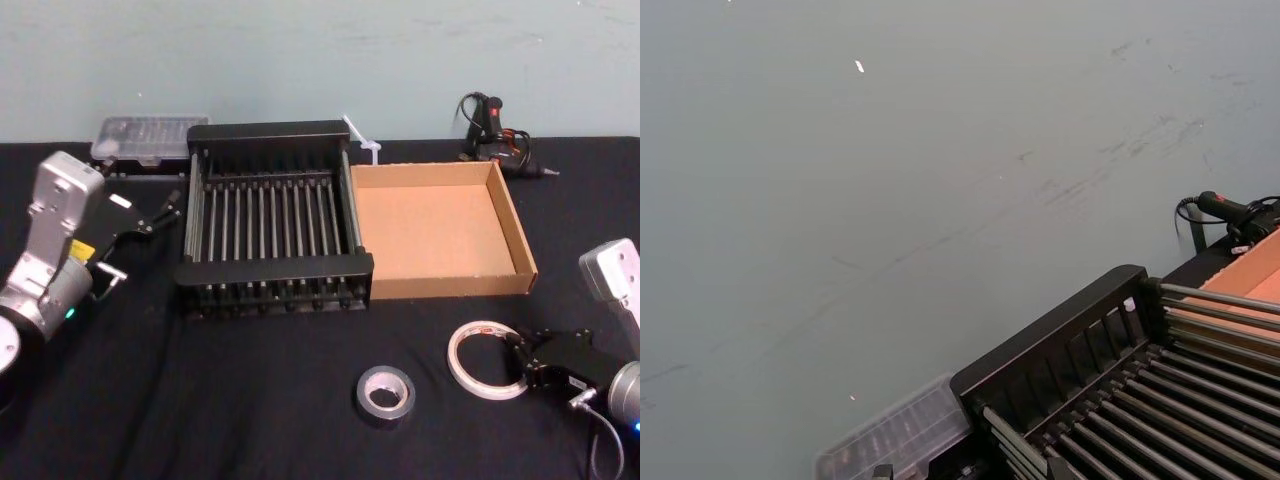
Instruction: Pick up the white tape and place it into the black box , Pick up the silver tape and place it into the brown box.
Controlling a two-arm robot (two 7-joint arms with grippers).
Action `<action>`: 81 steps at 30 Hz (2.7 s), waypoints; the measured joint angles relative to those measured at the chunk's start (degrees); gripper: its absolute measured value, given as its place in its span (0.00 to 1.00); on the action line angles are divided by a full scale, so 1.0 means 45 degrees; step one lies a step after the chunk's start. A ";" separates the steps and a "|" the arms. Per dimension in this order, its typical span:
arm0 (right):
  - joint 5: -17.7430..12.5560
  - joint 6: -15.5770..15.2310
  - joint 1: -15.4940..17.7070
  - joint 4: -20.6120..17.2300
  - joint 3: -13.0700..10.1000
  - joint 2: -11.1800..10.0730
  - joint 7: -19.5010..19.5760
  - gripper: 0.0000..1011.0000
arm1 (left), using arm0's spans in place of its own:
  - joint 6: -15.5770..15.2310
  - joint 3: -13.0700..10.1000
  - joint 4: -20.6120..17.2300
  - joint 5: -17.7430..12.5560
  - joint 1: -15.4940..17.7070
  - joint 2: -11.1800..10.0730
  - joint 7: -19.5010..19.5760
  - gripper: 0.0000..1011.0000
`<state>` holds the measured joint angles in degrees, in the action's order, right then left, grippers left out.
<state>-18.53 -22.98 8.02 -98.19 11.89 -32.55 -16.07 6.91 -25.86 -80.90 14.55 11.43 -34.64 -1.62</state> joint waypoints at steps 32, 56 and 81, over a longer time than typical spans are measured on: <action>-0.0151 0.0491 0.0246 -0.1030 -0.0734 0.0066 -0.0304 0.10 | 0.0000 0.0000 0.0000 0.0000 0.0000 0.0000 0.0000 0.99; 0.0656 0.0713 -0.2940 0.0639 0.0227 0.1020 -0.0410 0.10 | 0.0000 0.0000 0.0000 0.0000 0.0000 -0.0001 0.0000 0.99; 0.1280 0.1214 -0.6258 0.2986 0.2095 0.2378 -0.1459 0.10 | 0.0000 0.0000 0.0000 0.0000 -0.0001 0.0000 0.0000 0.99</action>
<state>-12.77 -17.52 -20.14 -84.75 21.32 -21.85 -22.63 6.91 -25.86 -80.90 14.55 11.43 -34.64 -1.62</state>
